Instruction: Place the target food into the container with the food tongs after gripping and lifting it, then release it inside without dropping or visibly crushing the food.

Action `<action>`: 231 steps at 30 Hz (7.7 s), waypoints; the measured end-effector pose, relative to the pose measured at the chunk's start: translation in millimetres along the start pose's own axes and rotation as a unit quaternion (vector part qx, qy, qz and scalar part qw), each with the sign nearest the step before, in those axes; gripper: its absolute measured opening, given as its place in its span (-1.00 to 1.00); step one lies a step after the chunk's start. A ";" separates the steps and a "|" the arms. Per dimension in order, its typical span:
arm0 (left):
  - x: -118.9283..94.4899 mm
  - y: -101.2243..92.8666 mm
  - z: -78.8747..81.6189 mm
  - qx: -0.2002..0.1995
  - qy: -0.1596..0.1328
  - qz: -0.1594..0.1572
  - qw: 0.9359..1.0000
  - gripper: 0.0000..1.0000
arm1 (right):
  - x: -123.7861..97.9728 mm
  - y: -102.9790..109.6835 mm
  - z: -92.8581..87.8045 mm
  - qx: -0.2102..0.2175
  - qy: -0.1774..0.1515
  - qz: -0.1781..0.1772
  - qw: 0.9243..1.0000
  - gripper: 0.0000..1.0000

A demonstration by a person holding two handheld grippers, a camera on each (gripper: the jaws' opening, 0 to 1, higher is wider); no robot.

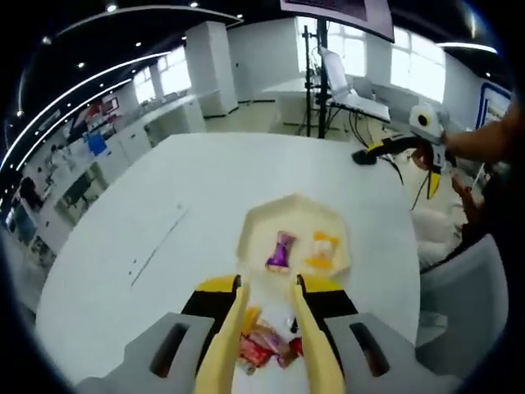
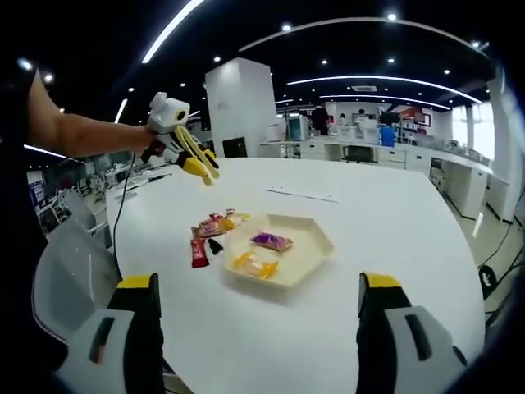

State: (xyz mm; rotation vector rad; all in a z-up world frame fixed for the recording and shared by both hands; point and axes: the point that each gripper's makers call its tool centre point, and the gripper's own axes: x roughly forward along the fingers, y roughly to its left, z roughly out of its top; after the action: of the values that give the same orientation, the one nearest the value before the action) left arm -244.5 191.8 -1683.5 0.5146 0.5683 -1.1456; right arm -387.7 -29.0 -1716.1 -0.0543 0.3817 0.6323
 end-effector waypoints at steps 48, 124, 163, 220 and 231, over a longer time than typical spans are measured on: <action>-91.7 -22.2 -105.6 -0.009 0.006 0.041 0.999 -0.54 | 37.0 31.3 10.5 -0.021 0.014 0.037 0.999 0.99; 67.1 -96.5 -124.9 0.144 0.090 -0.179 0.969 -0.57 | 11.0 27.1 -27.0 0.024 0.020 0.016 0.999 0.99; 38.4 -67.9 -95.5 0.106 0.108 -0.161 0.975 -0.63 | 8.4 25.1 -27.1 0.023 0.020 0.011 0.999 0.99; 32.8 -36.7 -2.8 0.123 0.082 -0.121 0.982 -0.63 | -3.5 1.9 -10.3 -0.004 0.012 -0.006 1.000 0.99; 50.5 -45.1 10.6 0.124 0.079 -0.126 0.981 -0.63 | -6.7 -2.2 -12.9 0.001 0.012 -0.010 1.000 0.99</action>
State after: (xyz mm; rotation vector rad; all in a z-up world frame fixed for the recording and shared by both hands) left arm -269.9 135.3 -1712.7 0.7687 0.6435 -1.4357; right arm -395.7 -36.7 -1725.8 -0.0641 0.4037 0.6111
